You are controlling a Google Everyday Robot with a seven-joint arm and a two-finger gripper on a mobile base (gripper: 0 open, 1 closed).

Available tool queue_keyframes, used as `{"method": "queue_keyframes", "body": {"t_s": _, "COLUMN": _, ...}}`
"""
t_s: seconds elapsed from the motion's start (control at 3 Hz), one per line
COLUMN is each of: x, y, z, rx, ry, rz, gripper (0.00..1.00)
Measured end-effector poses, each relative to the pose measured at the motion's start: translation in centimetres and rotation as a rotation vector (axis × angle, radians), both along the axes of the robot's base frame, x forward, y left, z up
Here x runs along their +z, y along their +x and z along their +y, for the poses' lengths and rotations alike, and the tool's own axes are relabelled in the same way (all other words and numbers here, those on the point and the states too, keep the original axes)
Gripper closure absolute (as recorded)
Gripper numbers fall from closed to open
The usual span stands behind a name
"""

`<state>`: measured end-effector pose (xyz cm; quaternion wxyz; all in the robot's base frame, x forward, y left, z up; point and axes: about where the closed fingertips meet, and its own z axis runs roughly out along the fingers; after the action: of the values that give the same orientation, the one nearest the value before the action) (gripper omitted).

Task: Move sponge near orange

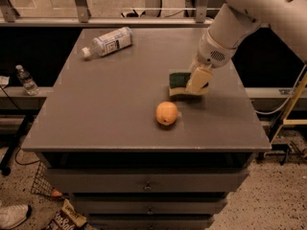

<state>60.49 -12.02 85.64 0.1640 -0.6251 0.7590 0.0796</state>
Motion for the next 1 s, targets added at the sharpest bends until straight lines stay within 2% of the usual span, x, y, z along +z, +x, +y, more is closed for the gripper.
{"method": "queue_keyframes", "body": {"t_s": 0.33, "x": -0.6, "y": -1.4, "z": 1.3, "rx": 0.032, "ry": 0.02, "rz": -0.003, "gripper": 1.0}}
{"method": "queue_keyframes", "body": {"t_s": 1.0, "x": -2.0, "y": -3.0, "z": 2.3, "rx": 0.059, "ry": 0.039, "rz": 0.012, "gripper": 1.0}}
